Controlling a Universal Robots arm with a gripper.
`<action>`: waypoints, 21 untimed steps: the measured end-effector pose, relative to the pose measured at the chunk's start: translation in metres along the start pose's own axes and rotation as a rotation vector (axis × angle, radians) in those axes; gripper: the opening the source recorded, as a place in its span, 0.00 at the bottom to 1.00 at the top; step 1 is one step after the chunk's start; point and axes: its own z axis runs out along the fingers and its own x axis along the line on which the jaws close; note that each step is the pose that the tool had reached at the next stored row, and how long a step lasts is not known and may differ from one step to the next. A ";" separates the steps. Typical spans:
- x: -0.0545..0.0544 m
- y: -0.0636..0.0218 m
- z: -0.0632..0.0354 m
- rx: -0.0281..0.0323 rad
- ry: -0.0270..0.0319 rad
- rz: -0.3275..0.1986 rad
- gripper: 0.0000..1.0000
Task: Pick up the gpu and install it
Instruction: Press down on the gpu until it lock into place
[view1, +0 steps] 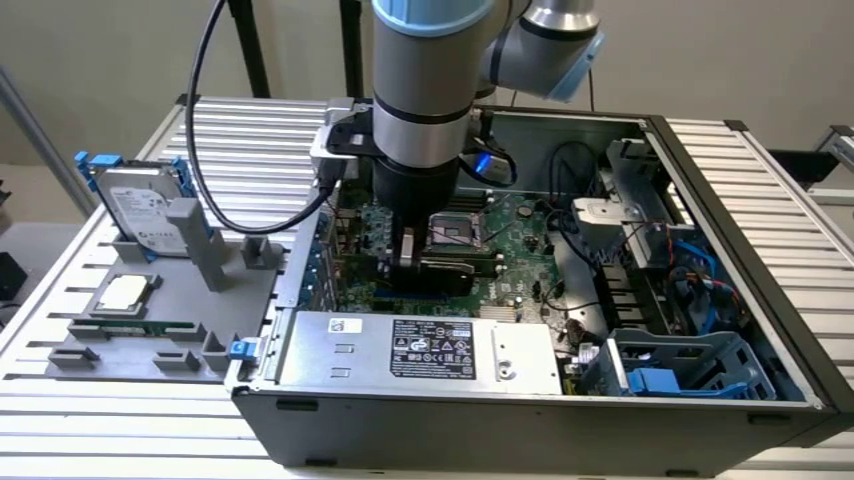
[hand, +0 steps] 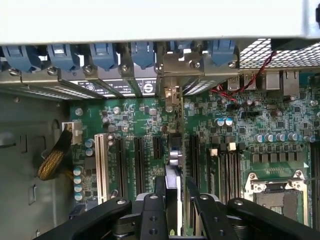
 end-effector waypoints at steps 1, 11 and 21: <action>0.000 -0.0001 0.0001 -0.0009 -0.0001 0.000 0.00; -0.002 -0.0010 0.0002 -0.0099 0.0018 0.003 0.00; -0.004 -0.0033 0.0019 -0.0112 0.0289 0.004 0.00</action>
